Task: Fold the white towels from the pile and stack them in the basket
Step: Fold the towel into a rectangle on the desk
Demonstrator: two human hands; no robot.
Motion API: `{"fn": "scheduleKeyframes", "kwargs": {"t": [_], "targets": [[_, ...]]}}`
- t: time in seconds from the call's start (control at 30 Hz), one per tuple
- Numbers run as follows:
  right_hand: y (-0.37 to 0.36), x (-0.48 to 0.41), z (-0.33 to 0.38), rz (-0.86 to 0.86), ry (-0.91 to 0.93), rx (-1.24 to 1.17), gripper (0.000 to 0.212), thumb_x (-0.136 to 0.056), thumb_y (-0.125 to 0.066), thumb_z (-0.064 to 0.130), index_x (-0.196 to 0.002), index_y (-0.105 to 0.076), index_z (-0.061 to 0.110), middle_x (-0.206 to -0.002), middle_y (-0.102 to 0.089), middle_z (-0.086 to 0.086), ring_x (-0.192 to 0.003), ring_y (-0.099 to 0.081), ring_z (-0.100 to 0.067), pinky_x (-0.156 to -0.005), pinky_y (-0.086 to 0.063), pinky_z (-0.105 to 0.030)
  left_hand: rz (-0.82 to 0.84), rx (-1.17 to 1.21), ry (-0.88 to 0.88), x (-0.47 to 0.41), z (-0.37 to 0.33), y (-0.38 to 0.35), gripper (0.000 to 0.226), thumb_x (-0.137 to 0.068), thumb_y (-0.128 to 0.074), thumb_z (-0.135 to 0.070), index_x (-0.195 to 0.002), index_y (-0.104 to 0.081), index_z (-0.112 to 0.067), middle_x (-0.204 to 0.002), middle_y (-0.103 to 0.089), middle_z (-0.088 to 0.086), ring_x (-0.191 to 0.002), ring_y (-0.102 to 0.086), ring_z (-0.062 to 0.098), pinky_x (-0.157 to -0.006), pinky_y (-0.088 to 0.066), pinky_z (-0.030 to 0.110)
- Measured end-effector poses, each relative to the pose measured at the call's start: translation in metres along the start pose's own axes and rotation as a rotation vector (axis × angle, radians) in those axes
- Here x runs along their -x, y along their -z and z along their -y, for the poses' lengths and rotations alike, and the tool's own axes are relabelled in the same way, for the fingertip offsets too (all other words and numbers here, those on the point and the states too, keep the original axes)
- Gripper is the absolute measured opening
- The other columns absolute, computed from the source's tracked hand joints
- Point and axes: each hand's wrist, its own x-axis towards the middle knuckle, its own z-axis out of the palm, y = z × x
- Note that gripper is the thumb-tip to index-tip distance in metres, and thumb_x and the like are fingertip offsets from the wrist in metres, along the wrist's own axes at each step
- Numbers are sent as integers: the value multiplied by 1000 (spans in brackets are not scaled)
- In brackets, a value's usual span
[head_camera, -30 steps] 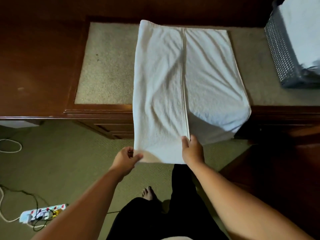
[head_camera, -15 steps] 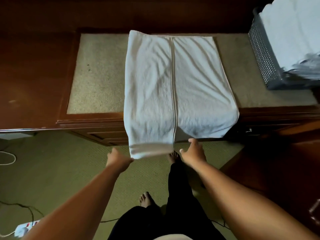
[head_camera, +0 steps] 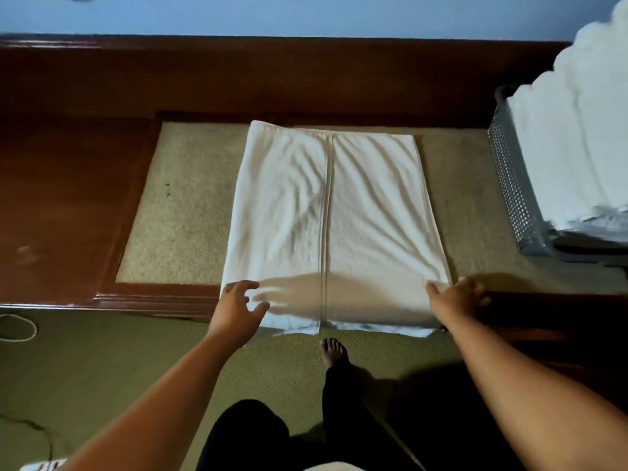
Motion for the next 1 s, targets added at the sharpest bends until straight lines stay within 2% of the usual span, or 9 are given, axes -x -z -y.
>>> {"fn": "scheduleKeyframes", "kwargs": {"t": [0.1, 0.2, 0.37, 0.57, 0.67, 0.73, 0.83, 0.9, 1.0], "targets": [[1, -12, 0, 114, 99, 102, 67, -88, -58, 58, -129, -57, 5, -137, -45, -23, -125, -41, -44, -106, -38, -54, -18, 26, 10, 1, 1, 3, 33, -91, -72, -32, -121, -62, -24, -127, -55, -3, -99, -60, 7, -78, -45, 26], [8, -6, 4, 100, 224, 107, 51, -90, -59, 50, -117, -60, 6, -121, -62, -23, -114, -56, -43, -98, -45, -48, -41, 73, 20, -2, 4, 13, 24, -91, -72, -31, -113, -66, -26, -116, -64, -7, -94, -63, 5, -72, -48, 27], [11, 32, 13, 135, 332, 44, 49, -92, -64, 39, -128, -48, 9, -120, -65, -20, -107, -62, -42, -79, -46, -39, -16, 158, 54, -14, 14, 38, 17, -90, -73, -25, -107, -69, -25, -101, -72, -11, -81, -66, 3, -64, -47, 25], [-11, 104, 81, 95, 349, -236, 55, -99, -55, 26, -149, -35, 14, -132, -61, -23, -109, -63, -42, -86, -51, -41, 22, 212, 40, -28, 44, 85, 14, -91, -73, -24, -105, -70, -23, -90, -73, -10, -82, -68, 5, -63, -47, 20], [-40, 166, 131, 102, 447, -274, 59, -100, -52, 27, -154, -30, 19, -123, -65, -22, -104, -66, -40, -79, -53, -39, 39, 221, 26, -33, 65, 111, 15, -92, -72, -25, -107, -69, -24, -94, -74, -7, -87, -70, 8, -70, -52, 25], [-61, 208, 157, 197, 518, -211, 62, -101, -49, 29, -157, -23, 25, -119, -67, -18, -101, -66, -38, -74, -49, -36, 53, 235, 16, -37, 76, 122, 15, -93, -72, -25, -108, -69, -24, -95, -74, -6, -87, -71, 11, -73, -56, 30], [-100, 263, 182, 446, 642, -148, 68, -100, -45, 20, -158, -12, 29, -138, -56, -13, -117, -59, -31, -92, -49, -35, 66, 236, 13, -42, 91, 135, 17, -93, -72, -26, -110, -68, -24, -97, -74, -6, -88, -71, 12, -76, -57, 32], [-123, 285, 186, 649, 727, -44, 73, -98, -41, 13, -159, -5, 31, -141, -52, -16, -122, -56, -33, -98, -47, -39, 77, 222, 8, -43, 96, 138, 18, -93, -72, -25, -110, -68, -23, -98, -73, -6, -88, -70, 11, -76, -56, 31], [-133, 295, 186, 746, 800, 66, 63, -100, -40, 15, -159, -19, 25, -138, -55, -19, -122, -56, -35, -102, -44, -40, 102, 194, -12, -46, 101, 140, 18, -92, -72, -23, -109, -68, -22, -98, -73, -6, -87, -70, 12, -81, -55, 33]]}}
